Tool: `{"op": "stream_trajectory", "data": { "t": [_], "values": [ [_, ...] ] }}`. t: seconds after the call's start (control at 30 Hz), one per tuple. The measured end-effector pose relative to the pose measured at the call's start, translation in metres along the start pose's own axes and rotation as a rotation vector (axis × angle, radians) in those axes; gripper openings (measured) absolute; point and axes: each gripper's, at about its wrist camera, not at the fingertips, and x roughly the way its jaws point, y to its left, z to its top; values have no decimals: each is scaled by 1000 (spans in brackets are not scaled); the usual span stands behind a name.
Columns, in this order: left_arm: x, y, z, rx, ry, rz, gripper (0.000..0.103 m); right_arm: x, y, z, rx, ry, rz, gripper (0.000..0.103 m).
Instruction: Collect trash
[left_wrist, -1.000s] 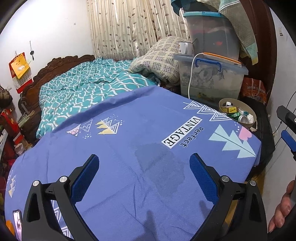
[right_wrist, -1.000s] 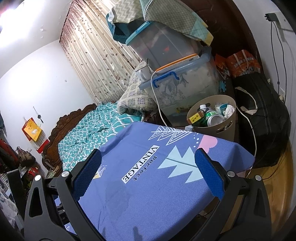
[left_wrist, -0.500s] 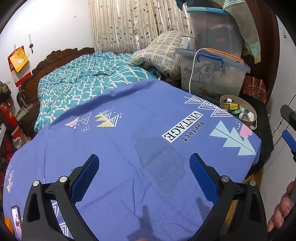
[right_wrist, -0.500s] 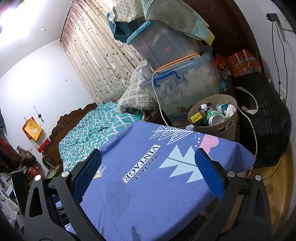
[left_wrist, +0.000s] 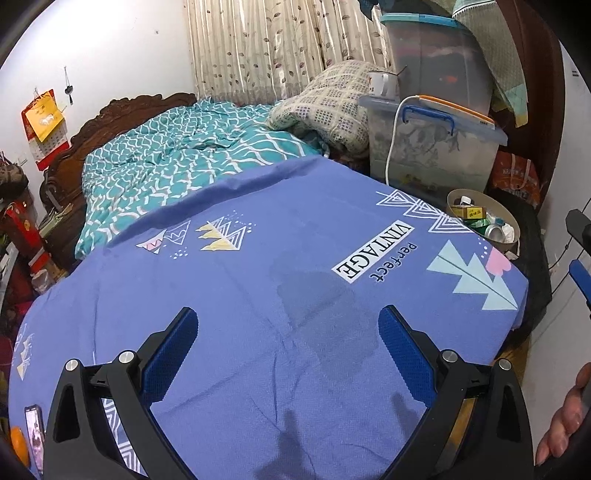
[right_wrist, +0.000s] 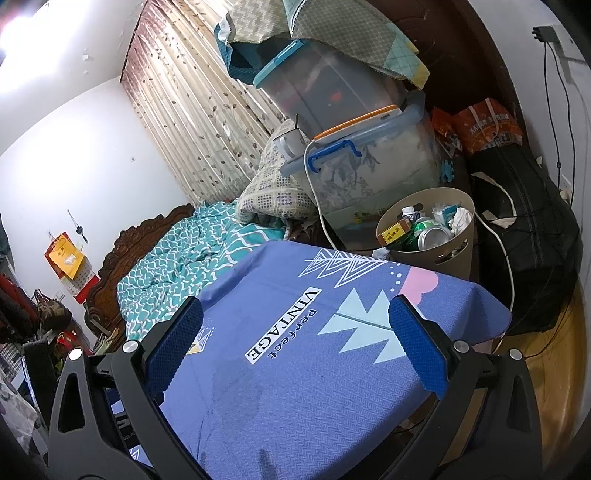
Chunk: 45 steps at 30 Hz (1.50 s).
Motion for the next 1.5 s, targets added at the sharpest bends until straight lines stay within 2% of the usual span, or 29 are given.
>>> {"op": "stream_trajectory", "data": {
  "t": [0.4,0.63,1.5],
  "values": [
    [2,1,-2,-12,17,-10,94,1,2,-1,-11,-5,-1,100],
    [-2,-2,-1,-6,-9,-24,94,-9,8,-1,-52,-28,-8,100],
    [-41,-58,26,110,-156,-95,94,-40,-30,19,2,-83,-67,100]
  ]
}}
